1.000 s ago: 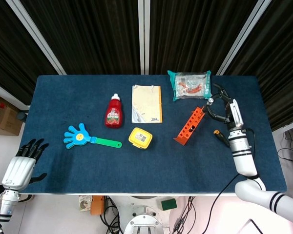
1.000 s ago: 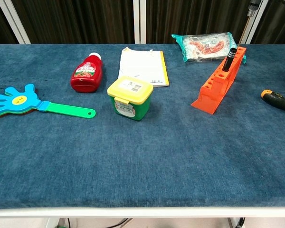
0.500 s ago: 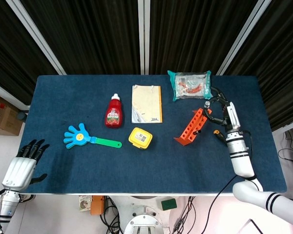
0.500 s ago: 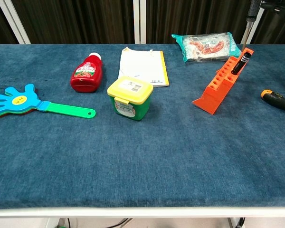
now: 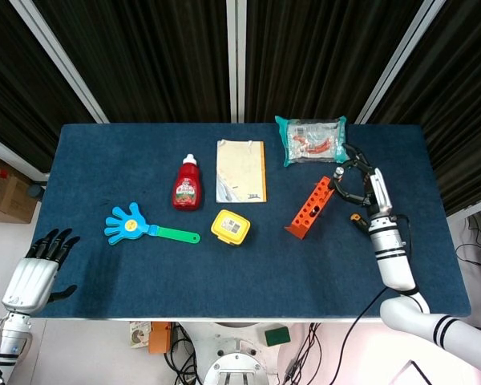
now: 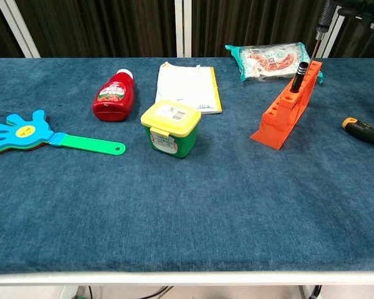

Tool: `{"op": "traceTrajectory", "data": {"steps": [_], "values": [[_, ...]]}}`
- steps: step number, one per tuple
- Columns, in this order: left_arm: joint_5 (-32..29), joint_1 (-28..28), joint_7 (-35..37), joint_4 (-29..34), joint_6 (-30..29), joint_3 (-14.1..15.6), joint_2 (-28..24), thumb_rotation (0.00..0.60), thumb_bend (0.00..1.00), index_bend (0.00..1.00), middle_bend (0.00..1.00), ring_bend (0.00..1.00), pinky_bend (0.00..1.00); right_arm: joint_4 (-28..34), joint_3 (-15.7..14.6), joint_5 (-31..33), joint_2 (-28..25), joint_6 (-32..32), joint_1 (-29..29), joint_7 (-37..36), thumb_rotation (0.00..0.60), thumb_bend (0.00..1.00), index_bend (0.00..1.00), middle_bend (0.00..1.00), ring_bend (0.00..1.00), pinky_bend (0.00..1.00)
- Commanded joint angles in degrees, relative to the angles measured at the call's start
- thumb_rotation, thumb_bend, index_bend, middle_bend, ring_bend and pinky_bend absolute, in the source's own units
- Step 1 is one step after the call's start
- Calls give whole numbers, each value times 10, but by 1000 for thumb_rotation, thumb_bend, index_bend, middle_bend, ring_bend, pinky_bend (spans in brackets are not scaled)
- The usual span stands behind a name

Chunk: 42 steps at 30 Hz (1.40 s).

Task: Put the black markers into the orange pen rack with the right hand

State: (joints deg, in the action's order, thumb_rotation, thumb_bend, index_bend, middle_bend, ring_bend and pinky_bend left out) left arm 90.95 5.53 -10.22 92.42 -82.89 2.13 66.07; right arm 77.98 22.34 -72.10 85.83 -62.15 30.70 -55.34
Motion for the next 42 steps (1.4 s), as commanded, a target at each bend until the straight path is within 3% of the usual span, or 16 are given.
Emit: {"op": "traceTrajectory", "data": {"steps": [1, 14, 20, 23, 27, 31, 34, 42], "values": [[1, 0, 0, 0, -1, 0, 0, 600, 56, 145, 70, 29, 186, -4, -1, -2, 3, 0, 0, -3, 600, 340, 670, 109, 0, 0], [1, 0, 0, 0, -1, 0, 0, 600, 56, 145, 70, 28, 186, -22, -10, -9, 10, 5, -1, -11, 600, 338, 674, 105, 0, 0], [0, 0, -1, 1, 0, 1, -1, 600, 56, 145, 70, 29, 186, -29, -16, -13, 12, 9, -2, -16, 600, 327, 617, 98, 0, 0], [0, 0, -1, 1, 0, 1, -1, 600, 56, 145, 70, 28, 186, -32, -18, -13, 12, 13, -1, -19, 600, 314, 567, 93, 0, 0], [1, 0, 0, 1, -1, 1, -1, 600, 56, 145, 70, 29, 186, -33, -24, -19, 9, 18, -2, -24, 600, 243, 426, 70, 0, 0], [1, 0, 0, 1, -1, 1, -1, 600, 56, 145, 70, 29, 186, -34, -29, -29, 5, 17, -3, -28, 600, 127, 181, 42, 0, 0], [2, 0, 0, 0, 0, 1, -1, 600, 56, 145, 70, 29, 186, -35, -31, -31, 3, 13, -6, -29, 600, 102, 34, 24, 0, 0], [1, 0, -2, 1, 0, 1, 0, 600, 56, 145, 70, 29, 186, -30, -33, -38, -5, 3, -11, -35, 600, 109, 0, 25, 0, 0]]}}
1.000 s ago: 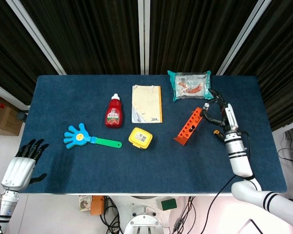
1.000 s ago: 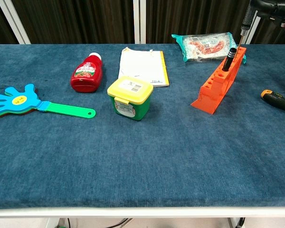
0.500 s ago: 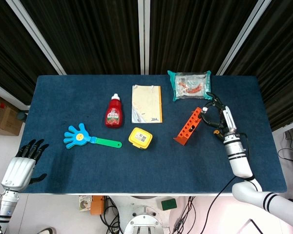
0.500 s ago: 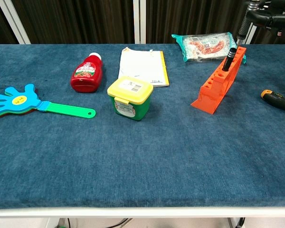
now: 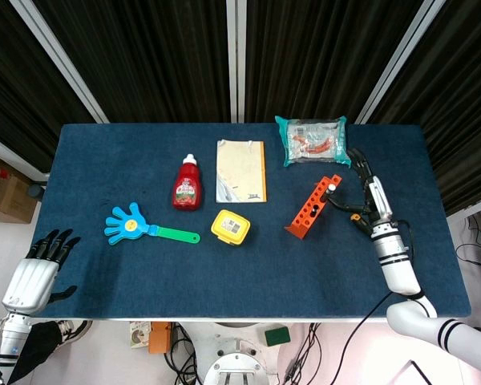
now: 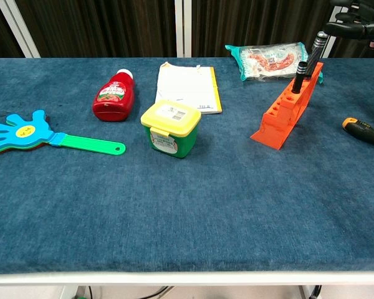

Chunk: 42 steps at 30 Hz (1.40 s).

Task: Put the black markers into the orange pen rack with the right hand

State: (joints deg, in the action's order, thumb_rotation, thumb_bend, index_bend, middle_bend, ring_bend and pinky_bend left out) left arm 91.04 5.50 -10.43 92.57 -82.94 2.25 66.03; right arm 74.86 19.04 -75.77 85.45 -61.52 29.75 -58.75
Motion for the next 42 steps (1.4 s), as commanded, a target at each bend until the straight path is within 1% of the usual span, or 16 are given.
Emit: {"op": "traceTrajectory", "data": {"steps": [1, 3, 5, 6, 8, 11, 12, 15, 16, 19, 22, 24, 28, 30, 33, 42], "values": [[0, 0, 0, 0, 0, 0, 0, 600, 56, 145, 70, 29, 186, 1, -1, -5, -3, -8, -3, 0, 600, 116, 0, 25, 0, 0], [0, 0, -1, 0, 0, 0, 0, 600, 56, 145, 70, 29, 186, -3, -4, -13, -4, -21, -6, 11, 600, 127, 0, 26, 0, 0], [0, 0, 0, 0, -1, 0, 0, 600, 56, 145, 70, 29, 186, -14, -12, -27, -5, -45, -11, 53, 600, 153, 1, 26, 0, 0], [0, 0, 1, 0, -1, 0, -1, 600, 56, 145, 70, 29, 186, -20, -16, -28, -5, -55, -15, 84, 600, 169, 5, 26, 0, 0], [0, 0, 1, 0, -1, 0, -1, 600, 56, 145, 70, 29, 186, -25, -23, -21, -6, -73, -23, 173, 600, 214, 29, 27, 0, 0], [-1, 1, -1, 0, 3, 0, 0, 600, 56, 145, 70, 28, 186, -4, -32, 7, -24, -64, -33, 278, 600, 239, 66, 27, 0, 0], [0, 2, -3, 0, 4, 1, 1, 600, 56, 145, 70, 28, 186, 12, -33, 28, -36, -50, -36, 315, 600, 242, 69, 27, 0, 0], [3, 2, -7, 2, 4, 3, 2, 600, 56, 145, 70, 29, 186, 50, -34, 87, -64, -11, -39, 393, 600, 250, 77, 22, 0, 0], [4, 1, -8, 2, 3, 3, 2, 600, 56, 145, 70, 29, 186, 64, -36, 118, -76, 11, -38, 426, 600, 250, 77, 19, 0, 0], [6, 0, -10, 3, 0, 4, 2, 600, 56, 145, 70, 29, 186, 97, -44, 208, -104, 78, -29, 495, 600, 239, 78, 8, 0, 0], [7, -1, -11, 3, -1, 5, 3, 600, 56, 145, 70, 29, 186, 108, -56, 288, -121, 127, -14, 550, 600, 218, 82, 2, 0, 0], [8, -1, -11, 2, -1, 5, 3, 600, 56, 145, 70, 29, 186, 103, -63, 314, -117, 127, -8, 578, 600, 208, 110, 0, 0, 0], [9, -1, -10, 2, -1, 5, 3, 600, 56, 145, 70, 28, 186, 96, -75, 351, -109, 117, -1, 622, 585, 200, 264, 31, 0, 0], [9, -1, -9, 2, -2, 5, 2, 600, 56, 145, 70, 28, 186, 96, -78, 359, -107, 115, 1, 633, 569, 200, 309, 51, 0, 0], [10, -2, -8, 2, -3, 5, 2, 600, 56, 145, 70, 29, 186, 97, -82, 368, -104, 114, 3, 647, 556, 199, 331, 58, 0, 0], [14, -2, -5, 1, -4, 7, 1, 600, 56, 145, 70, 29, 186, 97, -87, 397, -83, 100, 20, 696, 557, 232, 371, 59, 0, 0]]}}
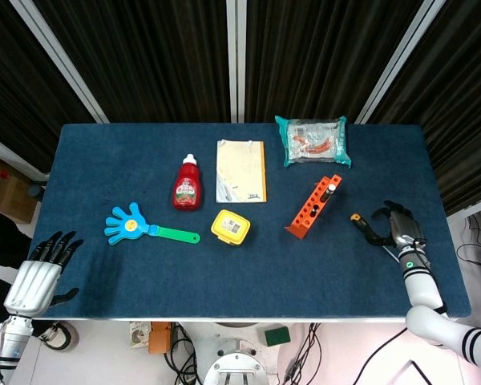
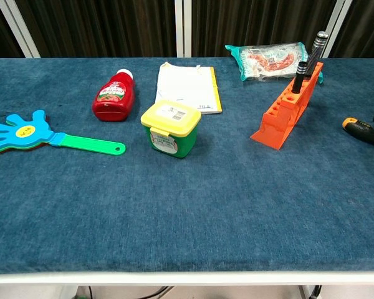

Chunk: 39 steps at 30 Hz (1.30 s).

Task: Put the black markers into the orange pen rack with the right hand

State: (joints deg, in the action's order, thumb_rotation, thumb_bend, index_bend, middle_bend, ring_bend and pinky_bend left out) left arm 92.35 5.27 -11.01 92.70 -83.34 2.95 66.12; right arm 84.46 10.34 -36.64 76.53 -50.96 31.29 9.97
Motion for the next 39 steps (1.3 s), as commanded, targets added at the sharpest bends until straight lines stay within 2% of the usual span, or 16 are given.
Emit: {"op": "traceTrajectory", "data": {"steps": [1, 6, 11, 18, 29, 33, 39], "values": [[1, 0, 1, 0, 1, 0, 0, 600, 56, 145, 70, 29, 186, 2, 0, 9, 10, -9, 7, 14, 556, 232, 372, 59, 0, 0], [2, 0, 5, -1, -1, 1, -2, 600, 56, 145, 70, 28, 186, -4, 2, 29, 25, -16, 18, 39, 556, 233, 385, 59, 0, 0], [4, -2, 10, -2, -5, 1, -4, 600, 56, 145, 70, 29, 186, -8, 2, 44, 36, -24, 26, 61, 557, 301, 396, 59, 0, 0], [4, -1, 11, -2, -3, 1, -4, 600, 56, 145, 70, 29, 186, -22, 4, 69, 51, -20, 36, 81, 556, 321, 418, 60, 0, 0], [-1, 1, 8, -2, 3, 0, -3, 600, 56, 145, 70, 29, 186, -40, 7, 64, 69, -37, 36, 91, 600, 396, 586, 97, 0, 0], [-3, 2, 8, -2, 5, -1, -3, 600, 56, 145, 70, 29, 186, -27, 23, 35, 63, -43, 24, 52, 600, 414, 630, 116, 0, 0], [-3, 1, 9, -1, 3, -2, -4, 600, 56, 145, 70, 29, 186, 28, 77, -66, 20, -67, -21, -100, 600, 416, 651, 129, 0, 0]]}}
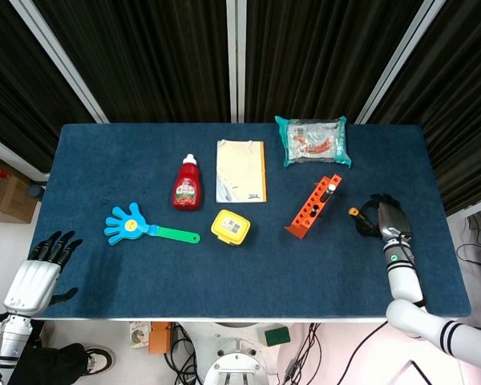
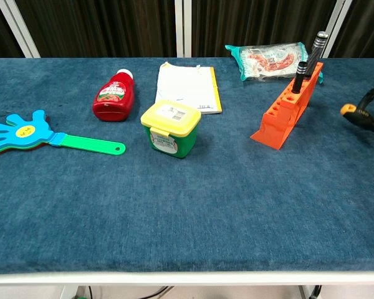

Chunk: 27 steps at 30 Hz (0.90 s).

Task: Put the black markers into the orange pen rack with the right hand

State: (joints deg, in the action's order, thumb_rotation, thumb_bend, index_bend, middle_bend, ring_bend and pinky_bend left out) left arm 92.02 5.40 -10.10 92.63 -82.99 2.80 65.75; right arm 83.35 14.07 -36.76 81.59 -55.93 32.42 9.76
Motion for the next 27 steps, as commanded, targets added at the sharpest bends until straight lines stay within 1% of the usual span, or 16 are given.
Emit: {"op": "traceTrajectory", "data": {"steps": [1, 4, 6, 10, 13, 16, 18, 22, 27], "values": [[-1, 0, 1, 0, -1, -1, 0, 600, 56, 145, 70, 29, 186, 51, 52, -91, -42, -19, -43, -141, 600, 415, 656, 131, 0, 0], [-2, 1, -1, 0, 1, -1, 0, 600, 56, 145, 70, 29, 186, 71, 80, -156, -66, -20, -71, -254, 600, 407, 661, 133, 0, 0], [-3, 2, -2, 0, 4, -2, 2, 600, 56, 145, 70, 29, 186, 73, 94, -198, -71, -31, -83, -318, 600, 401, 662, 133, 0, 0], [-3, 3, -8, 1, 7, 0, 4, 600, 56, 145, 70, 28, 186, 49, 118, -284, -59, -76, -97, -449, 600, 381, 662, 133, 0, 0], [-5, 3, -11, 1, 7, -1, 5, 600, 56, 145, 70, 28, 186, 30, 133, -316, -45, -104, -98, -524, 600, 363, 662, 138, 0, 0], [-7, 4, -13, 2, 9, -2, 6, 600, 55, 145, 70, 28, 186, 16, 143, -329, -34, -118, -92, -563, 600, 345, 663, 140, 0, 0], [-9, 4, -14, 2, 11, -2, 6, 600, 56, 145, 70, 28, 186, 16, 150, -325, -30, -120, -88, -574, 600, 342, 662, 140, 0, 0], [-12, 5, -14, 2, 13, -4, 6, 600, 56, 145, 70, 28, 186, 21, 158, -310, -27, -113, -76, -563, 600, 342, 662, 143, 0, 0], [-13, 5, -12, 2, 13, -4, 5, 600, 56, 145, 70, 29, 186, 15, 155, -297, -18, -96, -61, -548, 600, 342, 662, 143, 0, 0]]}}
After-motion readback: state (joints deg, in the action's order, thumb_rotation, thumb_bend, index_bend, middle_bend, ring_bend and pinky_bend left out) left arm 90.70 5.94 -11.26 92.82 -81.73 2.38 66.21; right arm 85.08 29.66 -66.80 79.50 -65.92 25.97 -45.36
